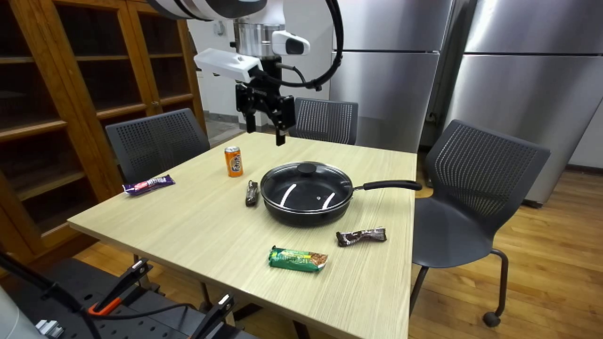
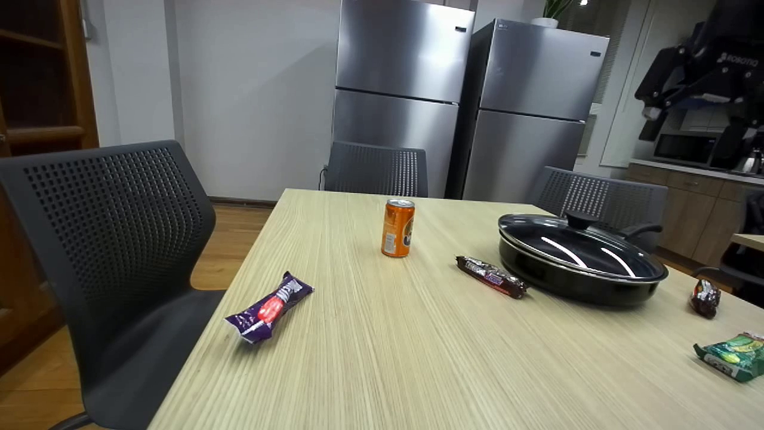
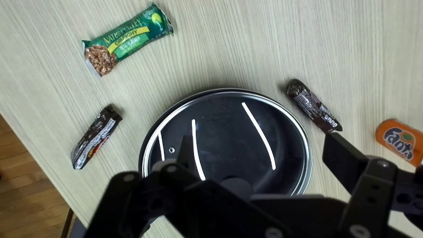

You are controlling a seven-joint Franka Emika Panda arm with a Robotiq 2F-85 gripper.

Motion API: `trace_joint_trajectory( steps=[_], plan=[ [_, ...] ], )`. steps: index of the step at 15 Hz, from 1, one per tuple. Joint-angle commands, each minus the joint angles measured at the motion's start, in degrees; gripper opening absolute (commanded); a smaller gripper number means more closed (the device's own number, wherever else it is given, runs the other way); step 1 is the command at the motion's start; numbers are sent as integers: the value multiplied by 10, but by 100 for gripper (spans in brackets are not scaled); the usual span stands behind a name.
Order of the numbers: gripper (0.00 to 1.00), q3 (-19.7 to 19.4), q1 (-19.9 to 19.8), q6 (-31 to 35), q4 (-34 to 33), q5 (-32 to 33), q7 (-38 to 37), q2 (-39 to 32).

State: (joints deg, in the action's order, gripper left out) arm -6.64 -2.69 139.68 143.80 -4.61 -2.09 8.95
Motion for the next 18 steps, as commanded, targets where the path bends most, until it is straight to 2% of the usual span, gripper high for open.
trace_joint_trajectory(
  steps=[1,11,18],
  plan=[
    [100,10,-13,15,-47,24,-32,-56],
    [100,4,-5,18,-122,70,-103,-158],
    [100,-1,2,11,-177,73,-123,-217]
  ],
)
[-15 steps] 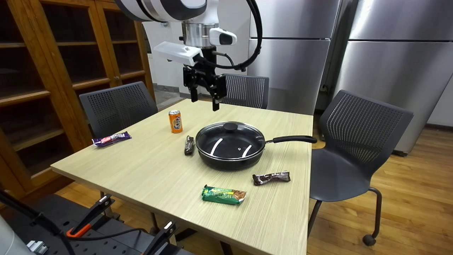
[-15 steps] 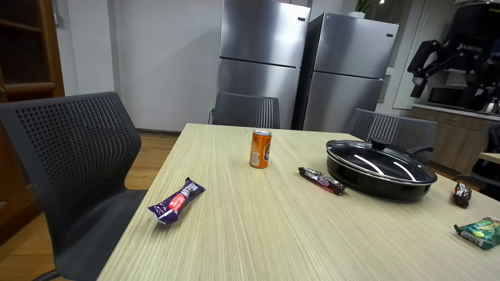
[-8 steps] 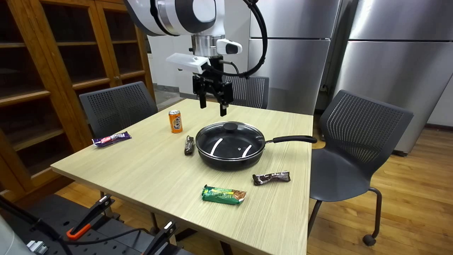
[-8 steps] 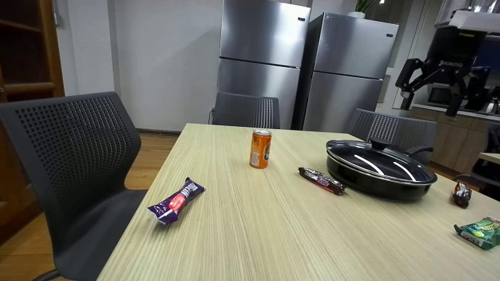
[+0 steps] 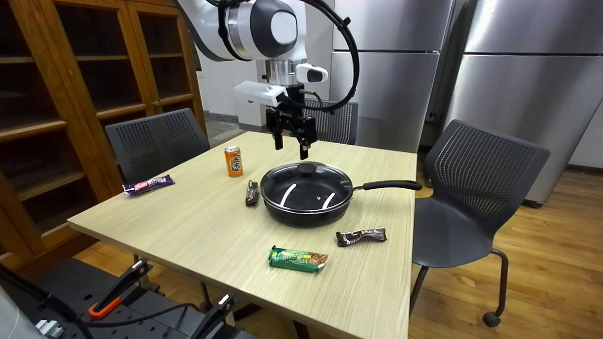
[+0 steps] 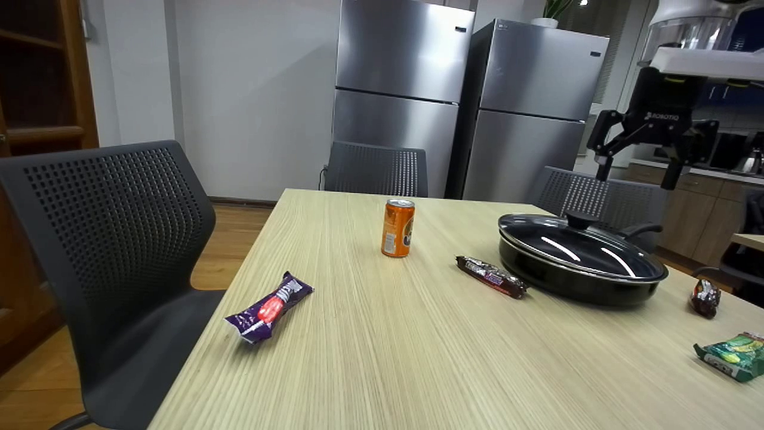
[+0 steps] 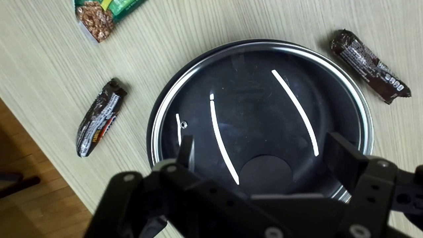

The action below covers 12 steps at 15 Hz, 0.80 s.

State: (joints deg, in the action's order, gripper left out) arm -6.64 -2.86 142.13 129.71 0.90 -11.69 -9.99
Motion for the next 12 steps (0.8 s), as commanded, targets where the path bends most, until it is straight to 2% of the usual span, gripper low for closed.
trace_joint_trajectory(
  steps=[1,12],
  plan=[
    [100,-1,4,-14,-44,17,-28,-35],
    [100,-12,18,-26,-119,24,-48,-119]
  ],
)
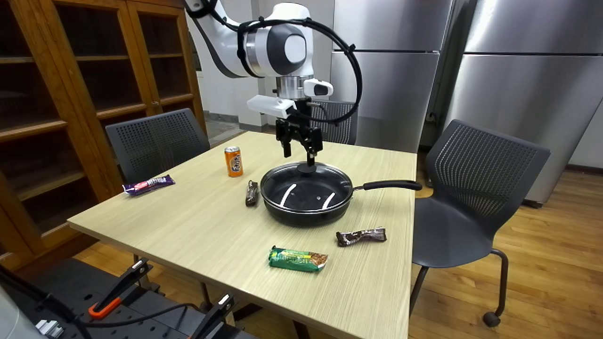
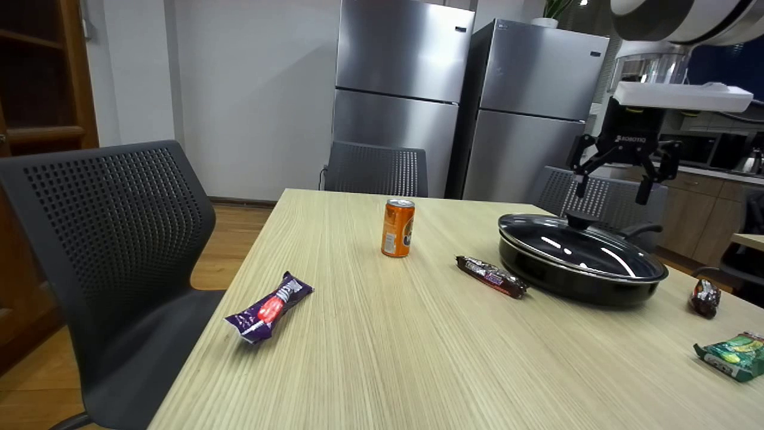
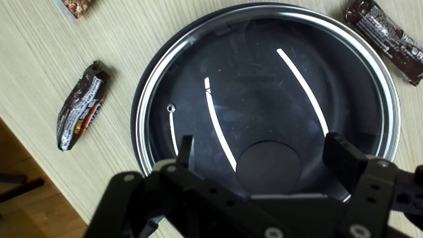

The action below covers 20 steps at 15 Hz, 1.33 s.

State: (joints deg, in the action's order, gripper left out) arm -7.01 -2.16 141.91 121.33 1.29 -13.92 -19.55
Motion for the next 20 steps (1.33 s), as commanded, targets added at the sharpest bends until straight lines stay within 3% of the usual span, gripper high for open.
trace_joint_trajectory(
  steps=[1,20],
  plan=[
    [100,-9,12,-26,-41,19,-27,-30],
    [100,-18,23,-77,-136,16,-40,-111]
  ],
)
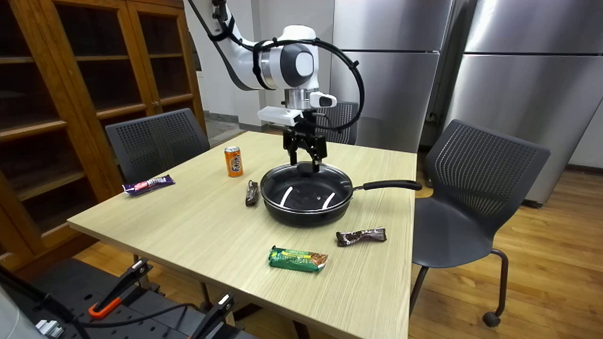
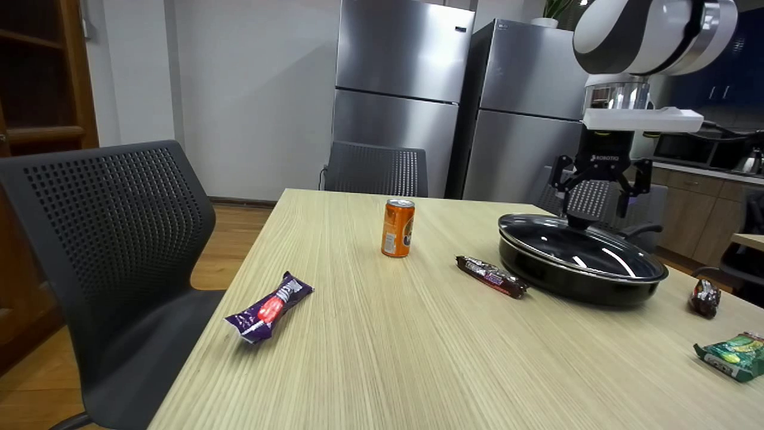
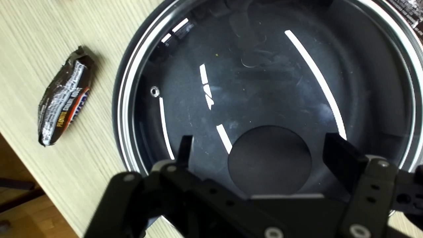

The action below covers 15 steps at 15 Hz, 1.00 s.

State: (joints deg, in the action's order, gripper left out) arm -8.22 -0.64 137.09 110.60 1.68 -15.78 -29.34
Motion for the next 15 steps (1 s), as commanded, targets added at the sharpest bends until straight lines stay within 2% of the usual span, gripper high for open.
trace_joint_trajectory(
  steps=[1,5,6,7,11,12,15],
  plan=[
    [100,-5,8,-32,-33,11,-21,-17],
    [100,-5,8,-38,-44,10,-20,-24],
    [75,-4,8,-39,-45,10,-19,-25],
    [72,-4,7,-39,-46,9,-19,-25],
    [42,-5,8,-41,-48,10,-18,-25],
    [39,-5,8,-42,-46,10,-17,-25],
    [39,-4,8,-39,-38,9,-15,-15]
  ],
)
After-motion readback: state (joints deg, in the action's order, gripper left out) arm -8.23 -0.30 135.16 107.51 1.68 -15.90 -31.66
